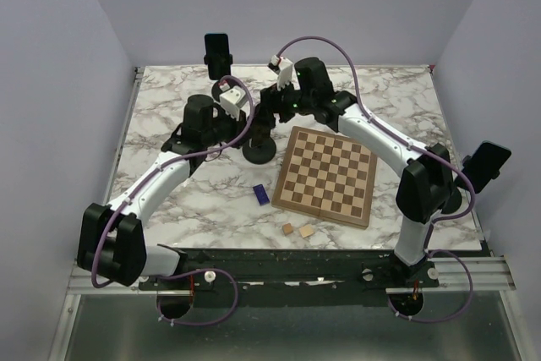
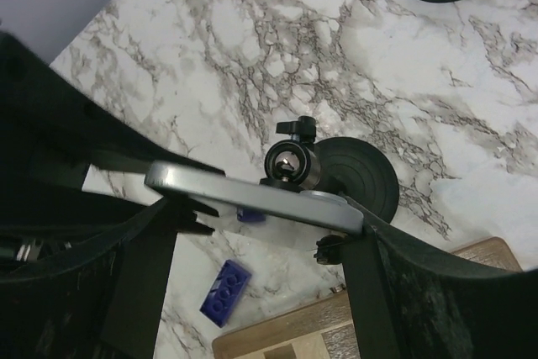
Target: Remove the phone from the phone stand
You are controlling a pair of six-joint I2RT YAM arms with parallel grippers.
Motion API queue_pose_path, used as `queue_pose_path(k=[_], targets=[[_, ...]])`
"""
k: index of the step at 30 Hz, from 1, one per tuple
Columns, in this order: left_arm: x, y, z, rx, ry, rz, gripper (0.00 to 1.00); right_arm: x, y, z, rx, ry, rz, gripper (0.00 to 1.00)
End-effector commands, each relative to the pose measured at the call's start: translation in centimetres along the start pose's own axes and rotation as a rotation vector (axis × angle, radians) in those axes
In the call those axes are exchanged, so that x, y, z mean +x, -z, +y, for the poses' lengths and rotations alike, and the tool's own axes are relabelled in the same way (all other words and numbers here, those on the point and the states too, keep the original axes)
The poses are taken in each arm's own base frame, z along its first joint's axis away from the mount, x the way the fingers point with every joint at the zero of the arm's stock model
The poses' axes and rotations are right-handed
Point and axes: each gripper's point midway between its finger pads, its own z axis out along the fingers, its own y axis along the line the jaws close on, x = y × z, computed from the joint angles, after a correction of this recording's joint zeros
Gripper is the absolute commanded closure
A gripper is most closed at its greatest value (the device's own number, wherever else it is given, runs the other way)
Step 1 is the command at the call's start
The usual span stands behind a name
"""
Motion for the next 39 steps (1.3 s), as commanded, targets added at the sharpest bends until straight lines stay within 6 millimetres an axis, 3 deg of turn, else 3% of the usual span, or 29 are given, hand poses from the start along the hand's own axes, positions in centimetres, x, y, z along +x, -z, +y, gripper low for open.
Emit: queue_pose_path(k=[1,8,9,11,14,16,17,18,21,22,25,27,32,33,35,39], targets=[[-0.5,-0.2,-0.6,0.142,-0.023,-0.041,1.00,-1.0,1.7,6.4,-0.332,0.218,-0.028,0.99],[-0.1,-0.3,-0.1,0.134,-0.005,-0.035,1.00,-1.3,0.9,6.3,-0.369,0.208,-0.054,0.99],[-0.2,-0.3,-0.4,0.140,-0.007,-0.041,1.00,-1.8,0.5,5.7,-0.318,0.170,-0.061,0.99],[-0.5,-0.3,-0.3,0.101,-0.010,-0.056,1.00,-3.3,0.3,2.6,-0.095,0.067,-0.107,0.99],[-0.7,-0.5,-0.4,0.050,-0.006,-0.060,1.00,-3.5,1.7,0.2,0.112,-0.123,-0.156,0.48],[-0.9,-0.7,-0.6,0.021,0.002,-0.073,1.00,-3.4,3.0,-0.4,0.183,-0.245,-0.204,0.26],[-0.8,-0.8,-0.6,0.009,0.006,-0.074,1.00,-2.9,3.3,-0.5,0.198,-0.278,-0.213,0.20],[-0.8,-0.9,-0.6,-0.002,0.007,-0.071,1.00,-2.6,3.7,-0.5,0.211,-0.310,-0.219,0.02],[-0.4,-1.3,-0.1,-0.052,0.032,-0.029,1.00,-1.9,4.2,-0.7,0.270,-0.335,-0.227,0.00],[-0.4,-1.3,-0.1,-0.049,0.039,-0.011,0.94,-1.7,4.5,-0.7,0.291,-0.337,-0.227,0.00],[-0.4,-1.3,-0.9,-0.009,0.054,0.011,0.58,-1.8,5.2,-0.6,0.323,-0.329,-0.254,0.00],[-0.7,-0.8,-1.4,0.008,0.050,-0.012,0.42,-1.9,5.9,-0.8,0.354,-0.321,-0.269,0.00],[-2.3,0.9,-2.3,0.019,0.011,-0.065,0.20,-2.1,6.6,-0.7,0.436,-0.344,-0.275,0.00],[-2.7,1.4,-2.2,0.004,0.007,-0.075,0.10,-2.2,6.5,-0.6,0.447,-0.344,-0.276,0.00],[-3.6,2.7,-2.0,-0.033,-0.015,-0.112,0.04,-2.3,6.4,-0.6,0.492,-0.341,-0.274,0.00],[-4.9,6.0,-0.6,-0.171,-0.064,-0.173,0.04,-2.4,5.6,-0.5,0.515,-0.331,-0.262,0.00]])
